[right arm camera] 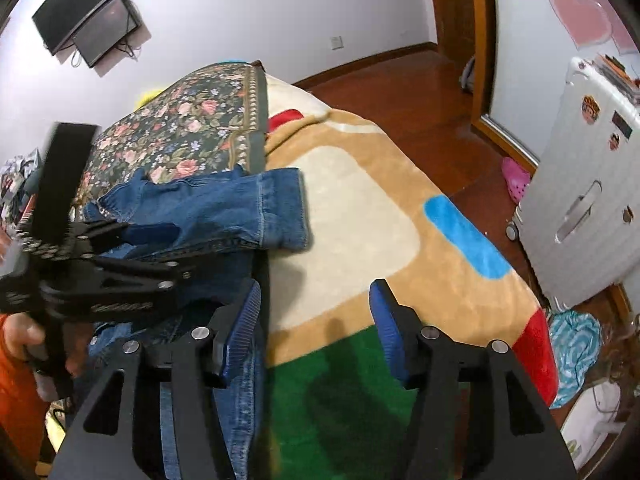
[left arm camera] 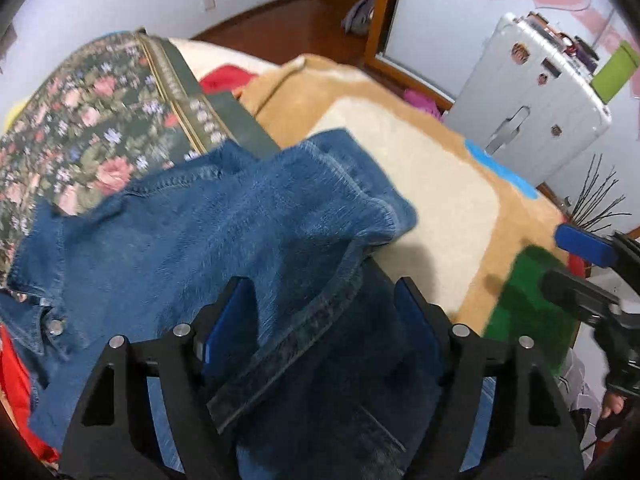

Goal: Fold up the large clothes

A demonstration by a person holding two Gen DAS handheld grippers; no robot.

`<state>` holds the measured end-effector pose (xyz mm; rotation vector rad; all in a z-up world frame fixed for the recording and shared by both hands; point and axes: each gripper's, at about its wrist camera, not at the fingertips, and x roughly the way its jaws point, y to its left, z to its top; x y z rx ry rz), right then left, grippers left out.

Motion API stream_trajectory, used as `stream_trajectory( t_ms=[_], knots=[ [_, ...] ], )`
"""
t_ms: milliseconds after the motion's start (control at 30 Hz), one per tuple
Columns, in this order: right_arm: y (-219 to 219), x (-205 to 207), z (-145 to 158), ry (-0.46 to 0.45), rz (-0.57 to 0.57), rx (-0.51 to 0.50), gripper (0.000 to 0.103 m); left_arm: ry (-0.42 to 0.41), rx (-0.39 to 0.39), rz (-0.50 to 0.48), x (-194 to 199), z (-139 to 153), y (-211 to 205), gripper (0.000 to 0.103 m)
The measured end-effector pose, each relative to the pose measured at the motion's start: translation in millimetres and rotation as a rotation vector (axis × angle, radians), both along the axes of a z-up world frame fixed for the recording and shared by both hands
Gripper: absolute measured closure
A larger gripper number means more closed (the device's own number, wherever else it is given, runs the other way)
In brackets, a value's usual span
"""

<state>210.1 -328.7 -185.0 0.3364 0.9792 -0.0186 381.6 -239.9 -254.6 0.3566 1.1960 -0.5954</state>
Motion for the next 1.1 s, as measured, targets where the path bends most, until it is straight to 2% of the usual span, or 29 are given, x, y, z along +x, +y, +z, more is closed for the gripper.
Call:
stream_trajectory(
  t_ms=[100,167,200,233,333,400,500,667,800,967,1100],
  knots=[
    [-1.6,1.3,-4.6,0.012,-0.006,0.004,0.050,0.011,0.001,0.004,8.6,-13.8,-0.5,0.033],
    [-1.4,2.3,-7.5,0.019,-0.009,0.009,0.050,-0.015,-0.001,0.021,9.2,-13.4,2.1,0.053],
    [-0.4,2.5,-8.0,0.022,-0.011,0.012,0.050,-0.022,-0.011,0.035,10.8,-11.5,4.9,0.067],
    [1.1,2.8,-8.2,0.024,-0.008,0.015,0.050,-0.008,-0.049,0.050,12.4,-8.2,10.0,0.079],
    [5.9,3.7,-7.0,0.022,0.008,0.016,0.050,-0.022,-0.128,0.097,15.6,7.3,27.3,0.090],
    [11.6,7.3,-3.3,0.019,0.035,0.009,0.050,-0.052,-0.208,0.142,14.6,26.9,43.3,0.090],
    [22.2,13.6,4.3,0.001,0.076,-0.029,0.050,-0.136,-0.272,0.203,6.8,63.1,69.3,0.091],
    [43.5,27.0,17.9,-0.038,0.152,-0.061,0.050,-0.268,-0.321,0.287,-4.9,111.6,124.6,0.091],
    [65.5,41.2,24.8,-0.062,0.210,-0.066,0.050,-0.342,-0.342,0.403,-22.0,138.6,193.1,0.092],
    [94.6,59.9,19.9,-0.049,0.288,-0.033,0.050,-0.379,-0.302,0.520,-50.6,135.6,258.8,0.092],
    [119.9,73.1,-8.7,0.043,0.362,-0.016,0.050,-0.310,-0.274,0.587,-75.1,103.3,294.4,0.092]
  ],
)
